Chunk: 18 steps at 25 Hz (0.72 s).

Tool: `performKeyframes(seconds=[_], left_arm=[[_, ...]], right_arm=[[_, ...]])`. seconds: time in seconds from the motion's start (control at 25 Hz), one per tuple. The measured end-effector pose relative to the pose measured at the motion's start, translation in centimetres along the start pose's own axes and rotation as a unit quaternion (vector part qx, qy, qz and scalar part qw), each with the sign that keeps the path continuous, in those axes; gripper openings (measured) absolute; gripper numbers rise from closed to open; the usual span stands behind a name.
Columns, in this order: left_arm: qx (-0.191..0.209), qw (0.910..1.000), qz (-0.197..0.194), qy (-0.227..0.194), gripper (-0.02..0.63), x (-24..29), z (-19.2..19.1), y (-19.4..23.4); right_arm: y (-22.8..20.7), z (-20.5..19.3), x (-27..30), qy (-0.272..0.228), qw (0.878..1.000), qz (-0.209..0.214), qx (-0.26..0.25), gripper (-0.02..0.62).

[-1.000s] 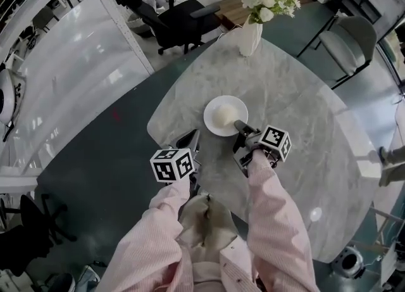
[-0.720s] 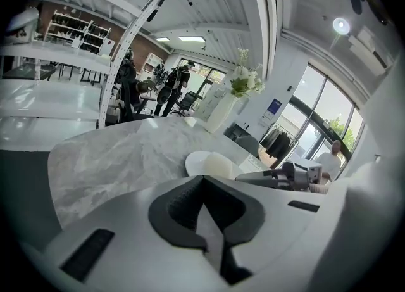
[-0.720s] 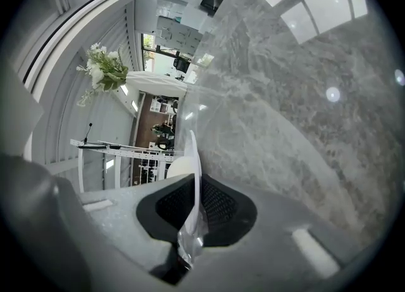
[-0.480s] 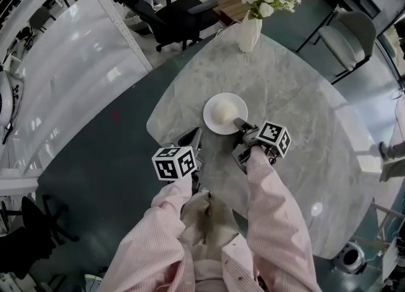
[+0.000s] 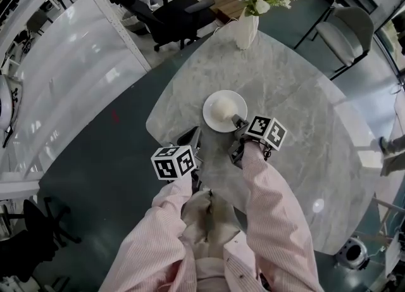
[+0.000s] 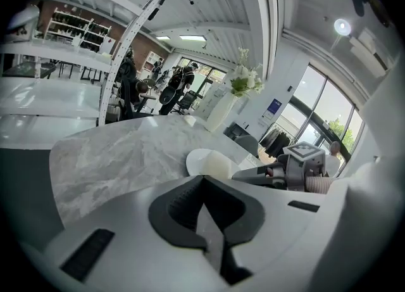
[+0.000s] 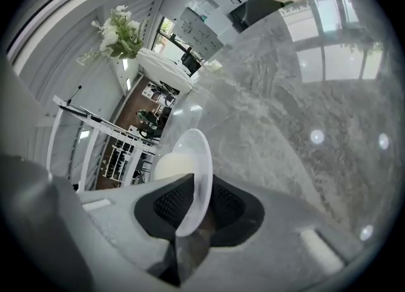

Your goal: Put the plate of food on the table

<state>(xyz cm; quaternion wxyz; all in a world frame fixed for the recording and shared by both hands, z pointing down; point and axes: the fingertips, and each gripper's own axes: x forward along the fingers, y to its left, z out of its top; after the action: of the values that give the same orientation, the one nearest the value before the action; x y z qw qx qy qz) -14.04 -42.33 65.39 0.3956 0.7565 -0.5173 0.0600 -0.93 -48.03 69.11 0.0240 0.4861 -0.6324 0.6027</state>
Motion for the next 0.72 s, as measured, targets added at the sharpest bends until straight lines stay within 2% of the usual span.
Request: performKeyframes(seconds=[0.24, 0.72], left_arm=[[-0.002, 1.0000, -0.002, -0.002, -0.008, -0.19, 0.15, -0.07], [0.001, 1.0000, -0.007, -0.002, -0.008, -0.34, 0.26, -0.62]], right_arm=[[-0.24, 0.11, -0.26, -0.013, 0.997, -0.050, -0.056, 0.090], [-0.62, 0.28, -1.06, -0.033, 0.989, -0.095, -0.107, 0.155]])
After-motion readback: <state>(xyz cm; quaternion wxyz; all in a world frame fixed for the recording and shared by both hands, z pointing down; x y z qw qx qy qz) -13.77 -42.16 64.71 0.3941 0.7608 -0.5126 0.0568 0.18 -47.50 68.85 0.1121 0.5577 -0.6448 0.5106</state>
